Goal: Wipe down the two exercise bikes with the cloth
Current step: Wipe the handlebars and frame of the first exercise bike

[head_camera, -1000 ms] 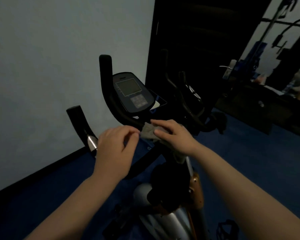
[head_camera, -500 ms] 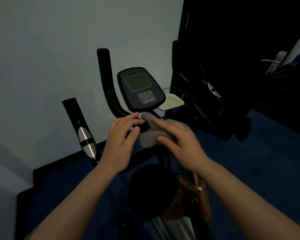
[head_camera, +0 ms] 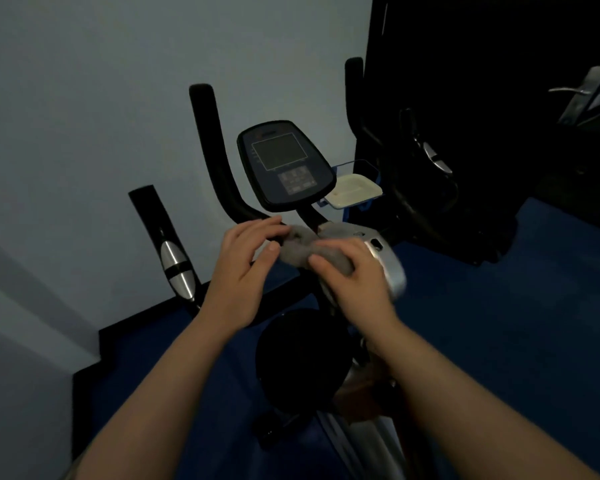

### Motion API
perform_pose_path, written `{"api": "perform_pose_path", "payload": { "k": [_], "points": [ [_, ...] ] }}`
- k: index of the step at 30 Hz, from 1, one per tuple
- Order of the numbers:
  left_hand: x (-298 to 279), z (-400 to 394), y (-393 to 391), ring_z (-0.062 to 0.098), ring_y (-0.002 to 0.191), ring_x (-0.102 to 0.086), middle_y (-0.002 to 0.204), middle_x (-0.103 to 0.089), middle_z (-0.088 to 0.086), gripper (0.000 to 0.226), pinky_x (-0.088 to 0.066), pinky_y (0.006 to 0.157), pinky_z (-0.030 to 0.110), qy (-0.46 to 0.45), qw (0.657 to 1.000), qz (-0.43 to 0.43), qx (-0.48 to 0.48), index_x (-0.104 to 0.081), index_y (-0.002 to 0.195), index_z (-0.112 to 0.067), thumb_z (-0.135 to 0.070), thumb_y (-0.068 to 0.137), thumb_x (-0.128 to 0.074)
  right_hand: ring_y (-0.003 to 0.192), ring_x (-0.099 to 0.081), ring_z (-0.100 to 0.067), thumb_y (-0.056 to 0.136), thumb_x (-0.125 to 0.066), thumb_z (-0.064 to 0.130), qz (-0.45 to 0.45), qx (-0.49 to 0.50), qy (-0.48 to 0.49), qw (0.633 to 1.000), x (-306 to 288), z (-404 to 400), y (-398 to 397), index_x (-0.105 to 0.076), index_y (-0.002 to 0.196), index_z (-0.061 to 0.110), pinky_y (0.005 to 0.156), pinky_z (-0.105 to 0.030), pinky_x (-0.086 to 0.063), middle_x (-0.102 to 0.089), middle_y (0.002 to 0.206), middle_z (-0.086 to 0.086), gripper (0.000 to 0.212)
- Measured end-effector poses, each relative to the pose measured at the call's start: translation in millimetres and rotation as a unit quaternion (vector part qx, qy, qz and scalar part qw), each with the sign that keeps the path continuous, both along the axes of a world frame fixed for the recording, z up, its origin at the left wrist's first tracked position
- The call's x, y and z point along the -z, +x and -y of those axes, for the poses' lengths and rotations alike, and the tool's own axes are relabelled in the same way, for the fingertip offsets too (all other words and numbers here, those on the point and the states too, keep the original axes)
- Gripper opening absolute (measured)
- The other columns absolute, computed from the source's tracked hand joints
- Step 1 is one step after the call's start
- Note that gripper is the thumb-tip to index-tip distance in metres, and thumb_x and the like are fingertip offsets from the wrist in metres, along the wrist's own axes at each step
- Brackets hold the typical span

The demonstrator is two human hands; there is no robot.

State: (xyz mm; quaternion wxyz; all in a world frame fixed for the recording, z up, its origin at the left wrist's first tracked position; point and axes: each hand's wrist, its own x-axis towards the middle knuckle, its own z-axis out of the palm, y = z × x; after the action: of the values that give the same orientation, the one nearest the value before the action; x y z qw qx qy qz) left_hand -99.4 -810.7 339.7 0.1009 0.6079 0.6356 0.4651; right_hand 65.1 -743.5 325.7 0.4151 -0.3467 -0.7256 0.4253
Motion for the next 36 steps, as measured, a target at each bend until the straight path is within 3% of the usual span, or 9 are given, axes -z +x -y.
{"api": "perform_pose_path", "payload": {
  "k": [6, 11, 13, 19, 22, 25, 29, 33, 36],
  "points": [
    [2.8, -1.1, -0.3, -0.001, 0.129, -0.032, 0.132, -0.053, -0.02, 0.034, -0.018, 0.103, 0.004, -0.005, 1.0, -0.004, -0.001, -0.063, 0.12, -0.028, -0.034, 0.096, -0.039, 0.086, -0.056, -0.007, 0.082, -0.073, 0.027, -0.002, -0.095, -0.006, 0.995, 19.7, 15.9, 41.3, -0.076, 0.096, 0.024, 0.08, -0.015, -0.044, -0.056, 0.091, -0.001, 0.015],
    [2.3, -1.6, -0.8, -0.003, 0.127, -0.031, 0.132, -0.053, -0.018, 0.03, -0.019, 0.104, 0.006, -0.004, 1.0, -0.014, -0.001, -0.061, 0.117, -0.031, -0.032, 0.096, -0.039, 0.091, -0.055, 0.001, 0.088, -0.069, 0.017, -0.055, 0.032, -0.014, 0.998, -4.4, -4.6, -1.0, -0.073, 0.107, 0.015, 0.08, -0.004, -0.038, -0.057, 0.101, -0.008, 0.02],
    [2.1, -1.4, -1.1, -0.001, 0.129, -0.032, 0.132, -0.054, -0.017, 0.033, -0.018, 0.103, 0.005, -0.005, 1.0, -0.016, -0.004, -0.064, 0.118, -0.028, -0.032, 0.097, -0.038, 0.094, -0.055, -0.002, 0.088, -0.068, 0.018, -0.054, 0.026, -0.043, 0.997, 7.3, 9.0, -1.3, -0.072, 0.11, 0.017, 0.082, -0.004, -0.037, -0.057, 0.104, -0.008, 0.022],
    [4.0, -2.4, -1.4, -0.006, 0.128, -0.031, 0.13, -0.054, -0.02, 0.033, -0.018, 0.102, 0.003, 0.007, 1.0, -0.013, -0.007, -0.064, 0.116, -0.029, -0.035, 0.097, -0.039, 0.088, -0.053, -0.002, 0.083, -0.067, 0.029, -0.031, -0.054, -0.011, 0.998, 24.3, 24.2, 33.4, -0.075, 0.1, 0.02, 0.08, -0.011, -0.041, -0.052, 0.092, 0.001, 0.021],
    [3.9, -2.6, -1.3, 0.001, 0.13, -0.032, 0.13, -0.054, -0.02, 0.034, -0.02, 0.104, 0.007, 0.0, 1.0, -0.017, -0.006, -0.064, 0.116, -0.029, -0.036, 0.096, -0.037, 0.093, -0.054, -0.006, 0.089, -0.066, 0.019, -0.045, 0.007, -0.021, 0.999, 8.4, -5.0, 11.0, -0.072, 0.104, 0.02, 0.084, -0.011, -0.041, -0.054, 0.097, 0.001, 0.017],
    [3.6, -2.5, -1.0, 0.002, 0.13, -0.032, 0.13, -0.054, -0.021, 0.03, -0.02, 0.104, 0.007, -0.003, 1.0, -0.019, -0.005, -0.062, 0.115, -0.031, -0.032, 0.097, -0.038, 0.099, -0.055, -0.004, 0.092, -0.063, 0.024, -0.055, 0.08, -0.056, 0.994, 12.8, 2.8, -8.3, -0.071, 0.111, 0.02, 0.085, -0.006, -0.04, -0.058, 0.104, 0.003, 0.021],
    [5.3, -3.3, -0.9, -0.001, 0.13, -0.031, 0.13, -0.053, -0.023, 0.032, -0.019, 0.102, 0.004, -0.004, 1.0, -0.016, -0.008, -0.064, 0.116, -0.03, -0.032, 0.096, -0.039, 0.088, -0.06, 0.0, 0.086, -0.066, 0.029, -0.087, 0.076, -0.048, 0.992, 35.7, 34.5, 23.9, -0.073, 0.102, 0.022, 0.077, -0.007, -0.043, -0.063, 0.096, -0.002, 0.019],
    [4.7, -3.1, -0.6, 0.002, 0.13, -0.032, 0.131, -0.054, -0.021, 0.032, -0.02, 0.103, 0.006, -0.003, 1.0, -0.024, -0.009, -0.064, 0.117, -0.029, -0.03, 0.097, -0.038, 0.087, -0.054, 0.008, 0.09, -0.065, 0.028, -0.039, 0.134, -0.018, 0.99, 21.3, 14.6, 20.5, -0.074, 0.096, 0.016, 0.074, -0.001, -0.036, -0.061, 0.095, 0.003, 0.016],
    [3.8, -1.3, -0.2, 0.002, 0.13, -0.032, 0.132, -0.053, -0.02, 0.033, -0.019, 0.104, 0.006, -0.007, 1.0, -0.024, -0.006, -0.064, 0.118, -0.027, -0.03, 0.097, -0.038, 0.095, -0.05, -0.001, 0.094, -0.059, 0.033, 0.009, 0.135, -0.036, 0.99, 13.6, 7.9, 0.0, -0.069, 0.102, 0.014, 0.084, -0.007, -0.036, -0.054, 0.107, -0.001, 0.023]
  ]
}}
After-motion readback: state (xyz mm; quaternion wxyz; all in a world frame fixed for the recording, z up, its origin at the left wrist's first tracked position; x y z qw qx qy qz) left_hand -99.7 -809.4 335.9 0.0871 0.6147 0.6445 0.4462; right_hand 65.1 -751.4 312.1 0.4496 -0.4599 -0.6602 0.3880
